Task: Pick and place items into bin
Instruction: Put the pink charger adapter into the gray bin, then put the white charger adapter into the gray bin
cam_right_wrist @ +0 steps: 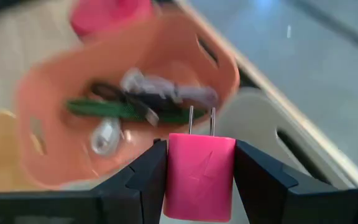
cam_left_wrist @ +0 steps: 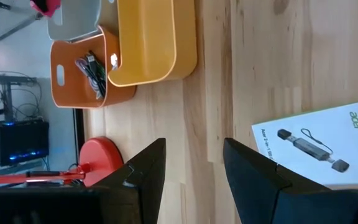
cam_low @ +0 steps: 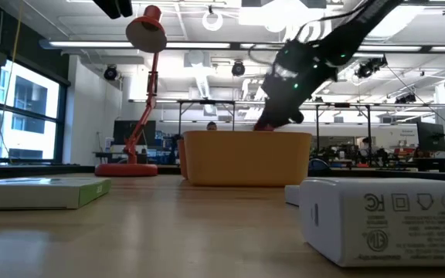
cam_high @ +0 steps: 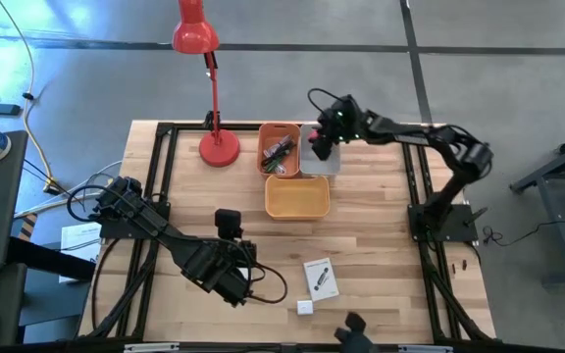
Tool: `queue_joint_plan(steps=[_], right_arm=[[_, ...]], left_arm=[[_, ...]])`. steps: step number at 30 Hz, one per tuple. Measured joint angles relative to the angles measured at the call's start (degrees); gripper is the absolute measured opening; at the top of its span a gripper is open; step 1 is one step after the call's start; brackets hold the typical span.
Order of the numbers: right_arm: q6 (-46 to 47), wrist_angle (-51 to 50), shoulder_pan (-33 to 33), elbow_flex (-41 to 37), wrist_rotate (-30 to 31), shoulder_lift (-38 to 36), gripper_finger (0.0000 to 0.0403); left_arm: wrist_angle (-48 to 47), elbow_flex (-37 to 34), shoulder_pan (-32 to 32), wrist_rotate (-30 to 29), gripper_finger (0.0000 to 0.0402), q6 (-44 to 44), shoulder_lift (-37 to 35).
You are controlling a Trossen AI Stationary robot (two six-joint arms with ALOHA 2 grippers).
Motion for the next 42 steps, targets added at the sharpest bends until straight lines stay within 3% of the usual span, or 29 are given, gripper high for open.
queue_joint_plan(steps=[5, 14, 20, 34, 42], right_arm=[[-1.62, -8.04, -0.95, 5.76, 2.33, 3.63, 0.0161], [-2.21, -15.6, -1.85, 6.21, 6.44, 3.93, 0.0161], [-2.37, -16.61, -1.85, 6.21, 6.4, 3.93, 0.0167], [-4.22, -16.77, -1.85, 6.21, 4.57, 3.58, 0.0237], [-11.98, -18.53, 0.62, 6.13, 0.05, -4.5, 0.0236]], left_arm=[[-0.46, 0.0, 0.0, -0.12, 0.015, -1.15, 0.0], [-0.38, 0.0, 0.0, -2.0, 0.015, -2.25, 0.0], [-0.34, 0.0, 0.0, -2.75, 0.015, -2.27, 0.0], [-0.25, 0.0, 0.0, -2.73, 0.015, -2.75, 0.0], [-0.25, 0.0, 0.0, -3.13, 0.015, -2.66, 0.0]])
